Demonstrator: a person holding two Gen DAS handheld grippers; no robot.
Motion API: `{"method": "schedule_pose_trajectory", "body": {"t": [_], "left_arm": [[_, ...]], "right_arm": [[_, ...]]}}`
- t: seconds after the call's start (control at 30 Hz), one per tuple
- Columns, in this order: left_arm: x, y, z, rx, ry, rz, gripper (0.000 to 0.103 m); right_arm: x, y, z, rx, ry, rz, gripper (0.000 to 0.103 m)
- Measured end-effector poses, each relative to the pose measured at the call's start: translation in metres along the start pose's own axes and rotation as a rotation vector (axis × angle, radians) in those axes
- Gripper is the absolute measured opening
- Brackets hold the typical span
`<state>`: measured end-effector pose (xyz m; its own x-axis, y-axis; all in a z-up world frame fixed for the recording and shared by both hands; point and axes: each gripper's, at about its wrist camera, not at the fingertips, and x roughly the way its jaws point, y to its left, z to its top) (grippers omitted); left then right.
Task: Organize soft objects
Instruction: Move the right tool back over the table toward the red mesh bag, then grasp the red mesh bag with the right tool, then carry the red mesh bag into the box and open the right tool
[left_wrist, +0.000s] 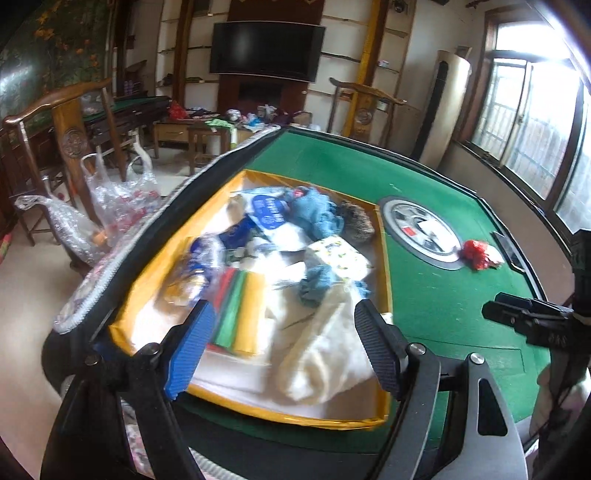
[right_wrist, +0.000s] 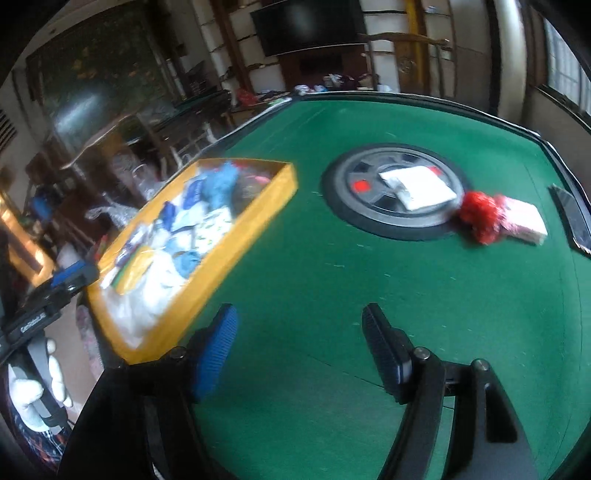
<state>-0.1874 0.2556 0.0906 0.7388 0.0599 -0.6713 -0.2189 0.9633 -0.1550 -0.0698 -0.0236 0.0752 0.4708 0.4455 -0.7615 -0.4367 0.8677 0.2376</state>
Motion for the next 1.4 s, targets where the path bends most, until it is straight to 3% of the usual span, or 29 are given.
{"method": "schedule_pose_trajectory", "body": {"t": [0.2,0.4,0.53,0.7,0.9,0.97,1.03,1.07,1.1,1.23,1.4], "left_arm": [[0.009,-0.032,-0.002,0.062,0.035,-0.097,0.078],[0.006,-0.054,-0.005,0.107,0.026,-0.154,0.078],[0.003,-0.062,-0.007,0.139,0.012,-0.165,0.078],[0.009,-0.061,-0.002,0.129,0.01,-0.17,0.078],[0.014,-0.056,-0.003,0.123,0.028,-0.157,0.078],[0.016,-0.054,-0.003,0.114,0.035,-0.148,0.078],[0.018,-0.05,-0.003,0.1,0.043,-0.147,0.078],[0.019,-0.048,-0.003,0.093,0.047,-0.145,0.078],[0.02,-0.047,-0.003,0.086,0.05,-0.144,0.078],[0.017,-0.047,-0.005,0.076,0.054,-0.171,0.078],[0.016,-0.051,-0.007,0.09,0.058,-0.21,0.078]], "right_arm": [[-0.015,-0.081,-0.003,0.184,-0.039,-0.095,0.065],[-0.021,-0.169,0.03,0.39,-0.117,-0.177,0.067],[-0.004,-0.209,0.051,0.487,-0.099,-0.211,0.067],[0.019,-0.2,0.081,0.428,-0.106,-0.153,0.067],[0.064,-0.171,0.107,0.303,-0.023,-0.206,0.067],[0.076,-0.16,0.108,0.268,0.0,-0.264,0.067],[0.081,-0.146,0.106,0.208,0.008,-0.323,0.063],[0.083,-0.139,0.104,0.181,0.024,-0.344,0.048],[0.086,-0.137,0.1,0.168,0.045,-0.338,0.025],[0.076,-0.138,0.079,0.18,0.063,-0.27,0.025],[0.037,-0.133,0.043,0.237,0.053,-0.07,0.025]]}}
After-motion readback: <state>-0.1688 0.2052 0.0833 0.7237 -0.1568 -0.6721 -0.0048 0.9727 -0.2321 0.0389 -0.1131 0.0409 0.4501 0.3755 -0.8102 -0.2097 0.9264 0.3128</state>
